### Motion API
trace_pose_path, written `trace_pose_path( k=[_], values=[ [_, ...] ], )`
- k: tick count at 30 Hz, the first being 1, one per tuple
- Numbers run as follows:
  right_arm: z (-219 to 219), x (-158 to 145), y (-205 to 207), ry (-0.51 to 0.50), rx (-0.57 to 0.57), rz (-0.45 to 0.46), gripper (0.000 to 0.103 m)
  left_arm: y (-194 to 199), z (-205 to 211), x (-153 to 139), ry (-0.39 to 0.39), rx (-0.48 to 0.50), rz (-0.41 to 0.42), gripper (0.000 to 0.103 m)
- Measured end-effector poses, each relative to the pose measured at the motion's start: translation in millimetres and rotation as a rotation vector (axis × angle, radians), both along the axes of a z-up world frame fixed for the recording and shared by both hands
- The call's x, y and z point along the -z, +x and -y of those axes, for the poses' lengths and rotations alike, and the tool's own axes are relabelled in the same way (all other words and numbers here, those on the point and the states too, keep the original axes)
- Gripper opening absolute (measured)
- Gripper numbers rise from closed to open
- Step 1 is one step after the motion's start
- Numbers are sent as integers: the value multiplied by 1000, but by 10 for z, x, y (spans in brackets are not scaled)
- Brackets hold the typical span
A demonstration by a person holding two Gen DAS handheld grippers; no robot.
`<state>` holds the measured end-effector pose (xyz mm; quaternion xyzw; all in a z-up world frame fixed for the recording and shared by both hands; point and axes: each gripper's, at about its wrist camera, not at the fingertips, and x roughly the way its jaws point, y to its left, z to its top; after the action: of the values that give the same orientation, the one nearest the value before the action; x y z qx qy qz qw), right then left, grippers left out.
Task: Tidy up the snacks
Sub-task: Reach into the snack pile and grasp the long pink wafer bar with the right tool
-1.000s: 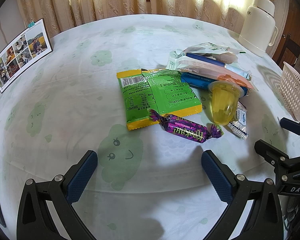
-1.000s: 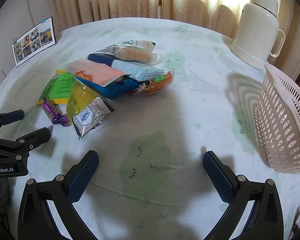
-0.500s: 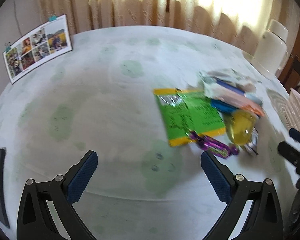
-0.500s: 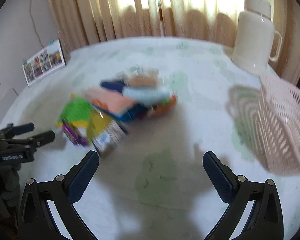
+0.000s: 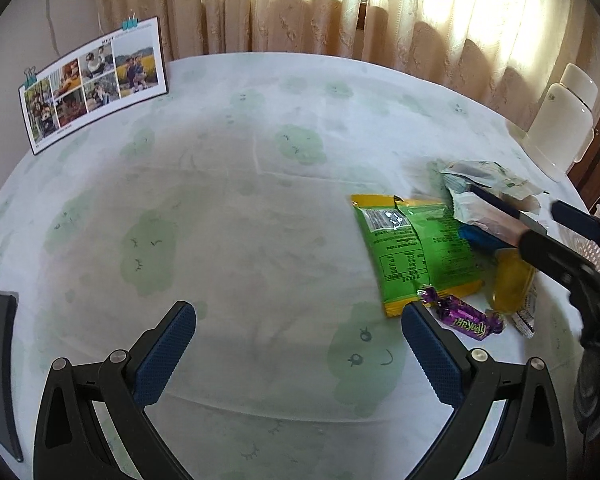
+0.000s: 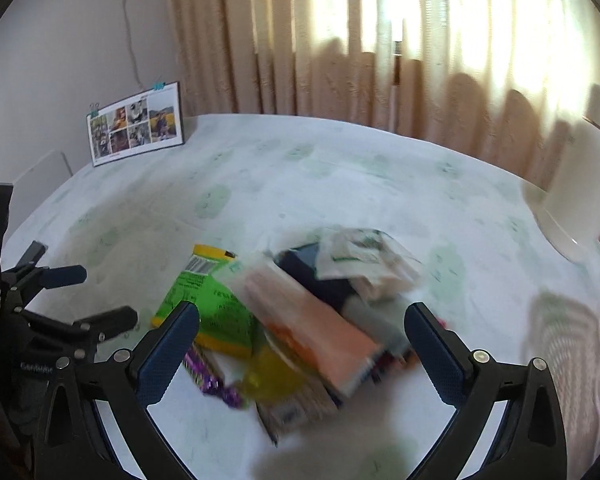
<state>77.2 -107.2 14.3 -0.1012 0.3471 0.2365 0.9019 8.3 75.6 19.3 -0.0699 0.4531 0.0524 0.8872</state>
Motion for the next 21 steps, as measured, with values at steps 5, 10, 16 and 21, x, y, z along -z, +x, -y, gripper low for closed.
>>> trace_pose_path(
  k=[5, 10, 16, 21],
  values=[
    [-64, 127, 197, -8, -31, -51, 94, 8, -9, 37, -12, 2, -11, 102],
    [-10, 197, 263, -12, 0, -60, 82, 23, -16, 62, -17, 1, -22, 102],
    [199, 132, 236, 72, 55, -79, 39, 31, -7, 61, -8, 0, -25, 102],
    [382, 112, 208, 137, 83, -106, 26, 28, 3, 22, 7, 0, -17, 102]
  ],
)
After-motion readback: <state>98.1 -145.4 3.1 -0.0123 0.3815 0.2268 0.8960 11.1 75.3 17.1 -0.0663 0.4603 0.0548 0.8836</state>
